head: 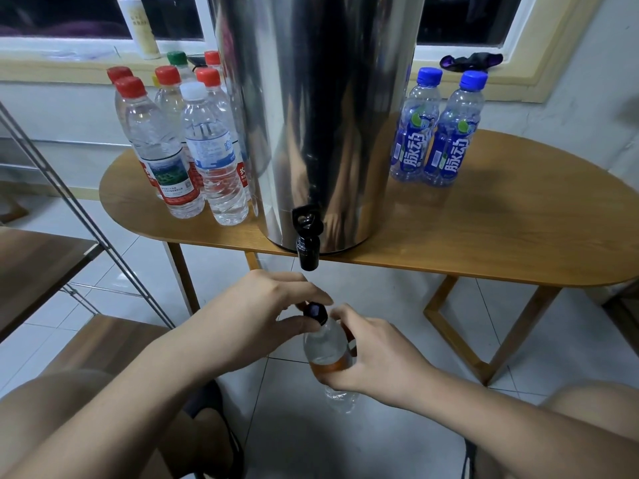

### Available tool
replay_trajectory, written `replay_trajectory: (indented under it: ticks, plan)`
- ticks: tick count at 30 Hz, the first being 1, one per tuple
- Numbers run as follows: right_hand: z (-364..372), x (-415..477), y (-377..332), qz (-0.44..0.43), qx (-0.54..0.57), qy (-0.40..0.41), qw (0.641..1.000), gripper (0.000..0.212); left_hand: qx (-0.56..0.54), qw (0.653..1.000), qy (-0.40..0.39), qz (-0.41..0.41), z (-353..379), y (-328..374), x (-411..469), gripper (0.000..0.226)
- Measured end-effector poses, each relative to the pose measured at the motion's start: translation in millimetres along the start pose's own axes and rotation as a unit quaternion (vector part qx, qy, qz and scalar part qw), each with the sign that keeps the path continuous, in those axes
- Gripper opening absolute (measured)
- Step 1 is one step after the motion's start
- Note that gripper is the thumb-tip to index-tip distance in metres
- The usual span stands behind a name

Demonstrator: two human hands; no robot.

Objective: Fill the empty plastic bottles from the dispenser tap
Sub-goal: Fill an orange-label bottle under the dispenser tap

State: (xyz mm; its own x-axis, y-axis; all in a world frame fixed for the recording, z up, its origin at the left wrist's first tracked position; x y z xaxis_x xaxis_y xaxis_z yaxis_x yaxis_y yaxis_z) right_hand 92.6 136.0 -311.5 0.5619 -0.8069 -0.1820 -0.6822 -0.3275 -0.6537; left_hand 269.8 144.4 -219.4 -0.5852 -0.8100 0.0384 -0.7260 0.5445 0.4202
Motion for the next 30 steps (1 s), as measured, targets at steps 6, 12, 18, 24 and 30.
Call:
replay_trajectory:
  ticks: [6,12,18,24,30]
  plan:
    - [-1,-1,-4,-0.005,-0.014,-0.003,1.0,0.067,0.028,0.999,0.01,-0.029,2,4,3,0.029]
    - [-11,-4,-4,-0.003,-0.016,0.008,1.0,0.063,-0.006,1.0,-0.004,-0.002,2,7,4,0.027]
    - [-24,-8,-6,-0.009,0.009,0.001,1.0,0.065,-0.059,0.997,0.031,0.042,-7,10,3,0.032]
    - [-47,-16,-17,-0.037,0.064,0.035,0.997,0.064,-0.12,0.984,0.128,0.025,-20,10,-6,0.031]
    - [-78,-28,-20,-0.047,0.114,0.101,0.987,0.069,-0.168,0.978,0.118,-0.027,-12,-2,-6,0.025]
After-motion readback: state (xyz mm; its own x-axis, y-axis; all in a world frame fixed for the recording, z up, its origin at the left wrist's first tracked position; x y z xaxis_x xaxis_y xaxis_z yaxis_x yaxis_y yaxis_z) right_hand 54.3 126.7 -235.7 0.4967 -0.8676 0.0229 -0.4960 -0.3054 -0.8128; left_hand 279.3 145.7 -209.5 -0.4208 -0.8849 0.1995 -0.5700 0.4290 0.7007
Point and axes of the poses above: each hand's wrist, its own x-axis towards the middle knuckle, its own z-axis out of the palm, y = z × x, the point moved 6 cm from there along x, towards the middle knuckle, and after that the axes turned 8 degrees about -y, right-handed, at the moved point
